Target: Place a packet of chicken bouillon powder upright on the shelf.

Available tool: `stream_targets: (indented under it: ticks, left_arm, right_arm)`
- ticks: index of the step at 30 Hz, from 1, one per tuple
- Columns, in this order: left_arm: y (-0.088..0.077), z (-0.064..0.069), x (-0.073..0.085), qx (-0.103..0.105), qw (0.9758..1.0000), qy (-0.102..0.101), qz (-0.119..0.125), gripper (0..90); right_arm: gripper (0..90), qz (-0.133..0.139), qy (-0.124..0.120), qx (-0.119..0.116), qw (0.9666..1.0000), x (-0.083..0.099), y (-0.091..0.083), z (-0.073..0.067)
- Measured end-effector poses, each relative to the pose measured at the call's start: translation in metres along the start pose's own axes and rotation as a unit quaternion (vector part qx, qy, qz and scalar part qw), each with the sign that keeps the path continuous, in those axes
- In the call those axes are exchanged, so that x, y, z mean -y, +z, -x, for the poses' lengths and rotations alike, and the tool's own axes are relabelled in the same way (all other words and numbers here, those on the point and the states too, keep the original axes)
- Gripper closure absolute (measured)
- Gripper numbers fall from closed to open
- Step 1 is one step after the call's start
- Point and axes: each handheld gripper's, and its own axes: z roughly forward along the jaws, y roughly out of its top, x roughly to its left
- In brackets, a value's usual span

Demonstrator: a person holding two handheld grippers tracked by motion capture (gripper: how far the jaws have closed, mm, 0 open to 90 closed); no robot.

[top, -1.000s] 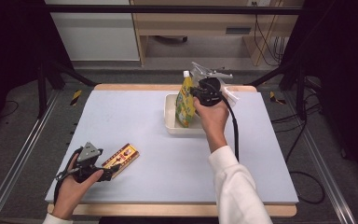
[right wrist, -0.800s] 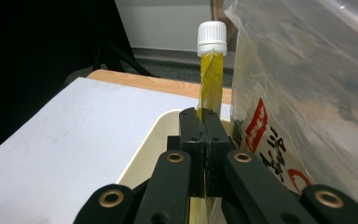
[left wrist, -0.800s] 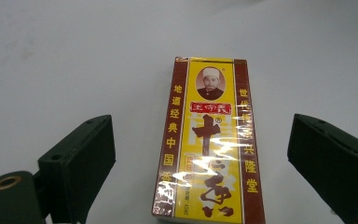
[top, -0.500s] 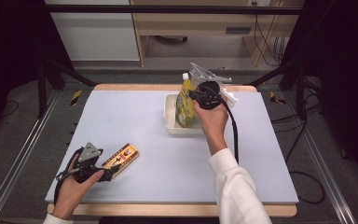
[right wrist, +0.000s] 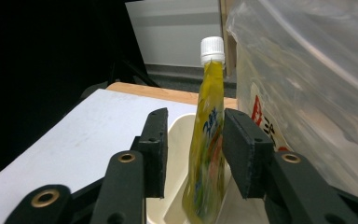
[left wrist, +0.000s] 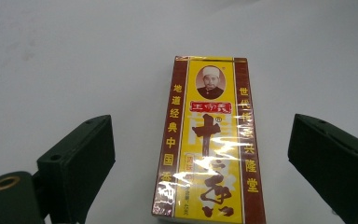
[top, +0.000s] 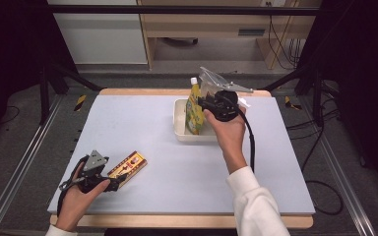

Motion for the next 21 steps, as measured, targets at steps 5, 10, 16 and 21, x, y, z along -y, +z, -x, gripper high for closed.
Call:
stream_targets:
  ticks: [5, 10, 16, 21]
  left_arm:
    - [0.000, 0.000, 0.000, -0.002, 1.0000, 0.002, -0.001, 6.7]
    - [0.000, 0.001, 0.000, -0.004, 1.0000, 0.004, -0.001, 6.5]
    - [-0.001, 0.001, -0.001, -0.008, 0.9999, 0.009, -0.004, 6.2]
    - [-0.001, 0.001, -0.001, -0.011, 0.9999, 0.011, -0.005, 6.2]
  right_arm:
    - [57.0, 0.007, -0.007, -0.004, 0.9999, 0.006, -0.012, -0.002]
    - [52.3, 0.005, -0.016, -0.005, 0.9999, 0.016, -0.023, -0.005]
    - [47.1, -0.004, -0.033, -0.003, 0.9995, 0.032, -0.032, -0.009]
    - [41.8, -0.012, -0.056, 0.016, 0.9982, 0.051, -0.039, -0.009]
